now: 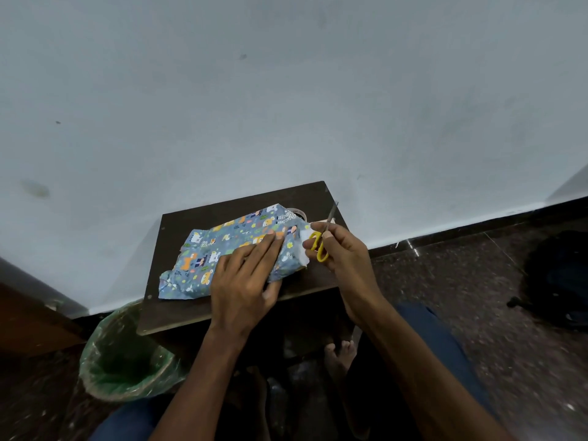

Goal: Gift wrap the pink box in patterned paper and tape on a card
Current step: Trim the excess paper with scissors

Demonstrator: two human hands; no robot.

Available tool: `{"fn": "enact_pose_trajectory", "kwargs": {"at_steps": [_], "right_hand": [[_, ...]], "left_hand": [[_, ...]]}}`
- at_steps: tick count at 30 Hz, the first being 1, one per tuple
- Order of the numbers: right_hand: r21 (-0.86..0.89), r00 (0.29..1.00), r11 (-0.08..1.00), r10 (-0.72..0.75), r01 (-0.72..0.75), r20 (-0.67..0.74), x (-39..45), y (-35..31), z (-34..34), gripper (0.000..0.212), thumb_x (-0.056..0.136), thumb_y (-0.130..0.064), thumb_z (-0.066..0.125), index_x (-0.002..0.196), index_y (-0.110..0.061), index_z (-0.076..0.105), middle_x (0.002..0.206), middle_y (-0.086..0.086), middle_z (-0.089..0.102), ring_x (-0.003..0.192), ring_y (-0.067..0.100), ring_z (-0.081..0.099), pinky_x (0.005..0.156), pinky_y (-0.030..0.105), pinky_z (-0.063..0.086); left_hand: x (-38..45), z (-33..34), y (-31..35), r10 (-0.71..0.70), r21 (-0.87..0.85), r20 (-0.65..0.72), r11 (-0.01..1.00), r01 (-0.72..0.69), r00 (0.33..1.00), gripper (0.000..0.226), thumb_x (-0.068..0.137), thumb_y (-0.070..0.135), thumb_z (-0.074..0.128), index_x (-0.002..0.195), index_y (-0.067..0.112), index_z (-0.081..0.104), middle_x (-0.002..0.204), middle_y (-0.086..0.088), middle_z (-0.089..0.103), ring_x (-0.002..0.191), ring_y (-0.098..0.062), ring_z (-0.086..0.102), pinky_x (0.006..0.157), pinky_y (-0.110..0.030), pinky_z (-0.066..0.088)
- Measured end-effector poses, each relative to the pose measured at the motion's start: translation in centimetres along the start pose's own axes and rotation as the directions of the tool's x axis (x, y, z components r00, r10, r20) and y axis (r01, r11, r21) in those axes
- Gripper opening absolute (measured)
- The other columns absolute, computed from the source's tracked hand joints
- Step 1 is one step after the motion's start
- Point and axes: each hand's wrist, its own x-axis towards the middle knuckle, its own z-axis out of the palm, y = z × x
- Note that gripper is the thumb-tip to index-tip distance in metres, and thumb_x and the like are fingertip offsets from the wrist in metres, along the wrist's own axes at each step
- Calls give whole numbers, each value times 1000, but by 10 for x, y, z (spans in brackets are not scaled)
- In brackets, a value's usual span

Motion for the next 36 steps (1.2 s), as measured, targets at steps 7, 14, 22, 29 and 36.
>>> {"fn": "enact_pose_trajectory", "kwargs": {"at_steps": [7, 14, 22, 29, 36], "right_hand": [[-121, 997, 990, -80, 78, -14, -31, -17, 5, 26, 95, -18, 76, 121, -19, 76, 91, 6, 78, 87, 21, 77, 63, 35, 62], [19, 974, 977, 211, -210, -78, -51, -6, 5, 25, 108, -22, 54, 115, -9, 74, 99, 22, 74, 87, 34, 79, 70, 32, 65], [46, 937, 937, 348, -347, -21, -56, -5, -4, 27, 97, 9, 62, 118, -5, 70, 109, 22, 74, 90, 31, 79, 66, 30, 63], [-93, 929, 924, 368, -370, -38, -57, 6, -7, 20, 89, -2, 78, 108, -7, 74, 91, 13, 79, 82, 35, 78, 55, 29, 57], [-20, 914, 924, 375, -382, -155, -45, 7, -6, 27, 87, -19, 83, 111, -11, 73, 95, 10, 80, 85, 32, 79, 53, 28, 56]], "left_hand": [[17, 4, -4, -22, 39, -17, 999, 23, 1000, 68, 85, 7, 69, 151, 20, 60, 150, 5, 63, 105, -25, 62, 77, -41, 52], [18, 20, 2, 7, 133, 35, 991, -12, 999, 65, 92, 5, 61, 153, 26, 57, 153, 2, 60, 106, -26, 64, 75, -40, 47], [14, 35, 0, 4, 170, 50, 985, -12, 999, 66, 95, -1, 62, 154, 30, 56, 159, 1, 54, 114, -24, 55, 80, -42, 47], [10, 47, 2, 20, 165, 69, 986, -31, 997, 65, 96, -4, 61, 152, 29, 58, 159, -2, 55, 115, -25, 52, 80, -42, 43], [2, 49, 4, 41, 137, 101, 989, -54, 994, 62, 97, -3, 59, 151, 27, 60, 160, -3, 54, 116, -26, 53, 82, -43, 43]]}}
